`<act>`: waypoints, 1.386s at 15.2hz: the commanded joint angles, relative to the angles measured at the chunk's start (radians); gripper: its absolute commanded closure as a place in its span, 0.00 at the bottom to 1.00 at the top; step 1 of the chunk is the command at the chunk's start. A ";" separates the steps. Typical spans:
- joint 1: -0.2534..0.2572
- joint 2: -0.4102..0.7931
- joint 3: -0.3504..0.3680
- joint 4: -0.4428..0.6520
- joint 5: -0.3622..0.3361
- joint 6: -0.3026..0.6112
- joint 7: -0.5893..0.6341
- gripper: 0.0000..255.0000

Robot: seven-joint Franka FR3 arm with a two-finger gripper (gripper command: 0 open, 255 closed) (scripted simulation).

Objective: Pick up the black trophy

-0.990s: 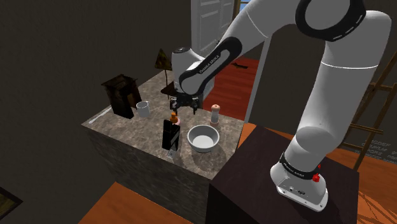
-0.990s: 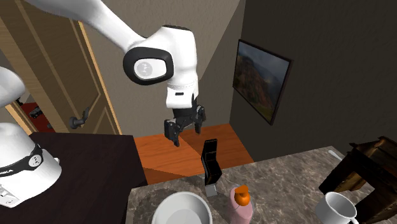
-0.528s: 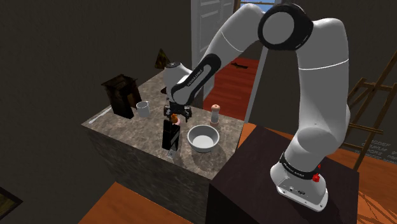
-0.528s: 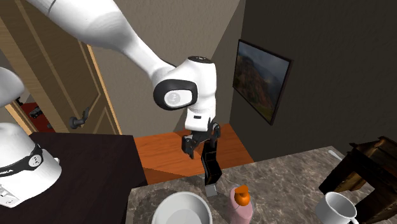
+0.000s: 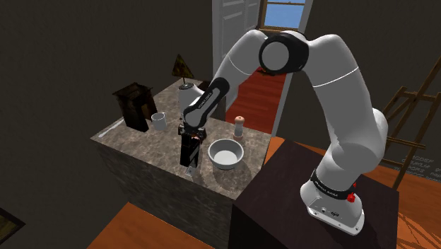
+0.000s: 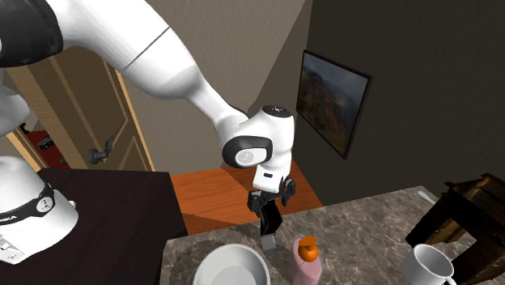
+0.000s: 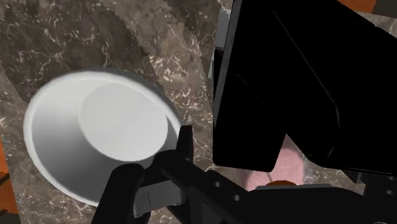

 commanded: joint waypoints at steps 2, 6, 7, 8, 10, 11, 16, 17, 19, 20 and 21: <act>0.005 0.036 -0.008 0.016 -0.005 0.020 0.005 0.00; 0.010 0.066 -0.014 0.028 -0.011 0.039 0.009 0.00; 0.010 0.065 -0.014 0.025 -0.011 0.040 0.010 1.00; 0.010 0.066 -0.014 0.026 -0.011 0.040 0.010 1.00; 0.010 0.066 -0.014 0.026 -0.011 0.040 0.010 1.00; 0.010 0.066 -0.014 0.026 -0.011 0.040 0.010 1.00; 0.010 0.066 -0.014 0.028 -0.011 0.039 0.009 1.00; 0.008 0.054 -0.011 0.023 -0.009 0.032 0.008 1.00; 0.004 0.031 -0.006 0.014 -0.005 0.017 0.005 1.00; 0.002 0.020 -0.004 0.011 -0.002 0.009 0.003 1.00; 0.000 0.008 -0.002 0.007 0.000 0.002 0.002 1.00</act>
